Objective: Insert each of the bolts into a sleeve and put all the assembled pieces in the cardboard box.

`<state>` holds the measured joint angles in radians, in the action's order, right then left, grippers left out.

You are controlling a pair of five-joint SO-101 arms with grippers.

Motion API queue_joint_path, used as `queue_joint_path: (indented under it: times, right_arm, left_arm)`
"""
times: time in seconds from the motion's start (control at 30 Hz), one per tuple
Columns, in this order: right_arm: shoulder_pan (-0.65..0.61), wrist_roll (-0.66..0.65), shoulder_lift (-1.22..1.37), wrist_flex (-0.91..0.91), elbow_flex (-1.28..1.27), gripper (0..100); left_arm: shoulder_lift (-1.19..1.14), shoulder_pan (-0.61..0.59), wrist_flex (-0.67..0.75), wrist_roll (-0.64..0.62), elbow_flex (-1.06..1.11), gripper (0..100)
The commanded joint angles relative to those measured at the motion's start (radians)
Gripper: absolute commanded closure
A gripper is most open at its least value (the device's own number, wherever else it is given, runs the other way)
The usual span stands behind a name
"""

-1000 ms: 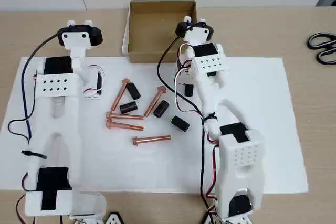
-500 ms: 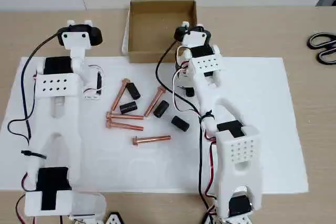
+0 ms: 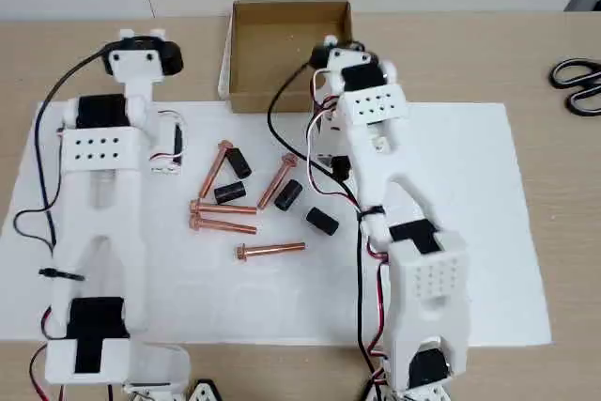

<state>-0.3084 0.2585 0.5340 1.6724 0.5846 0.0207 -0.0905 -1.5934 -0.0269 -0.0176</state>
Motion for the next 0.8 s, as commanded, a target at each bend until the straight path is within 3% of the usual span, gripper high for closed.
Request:
queue_joint_path:
  times: [0.0, 0.13, 0.53, 0.77]
  right_arm:
    - [0.001, -0.002, -0.127, 0.053, 0.014, 99.5]
    - [-0.005, -0.003, -0.248, 0.056, -0.075, 99.5]
    - [0.001, -0.046, -0.805, 0.048, -0.588, 99.1]
    - [0.013, -0.058, -1.132, -0.255, -0.993, 99.1]
  left_arm:
    - [0.005, 0.086, -0.021, 0.077, -0.054, 99]
    - [0.003, 0.153, -0.020, 0.114, -0.054, 99]
    - [-0.249, 0.104, -0.032, 0.114, -0.142, 99]
    - [-0.419, 0.106, -0.112, 0.115, -0.401, 99]
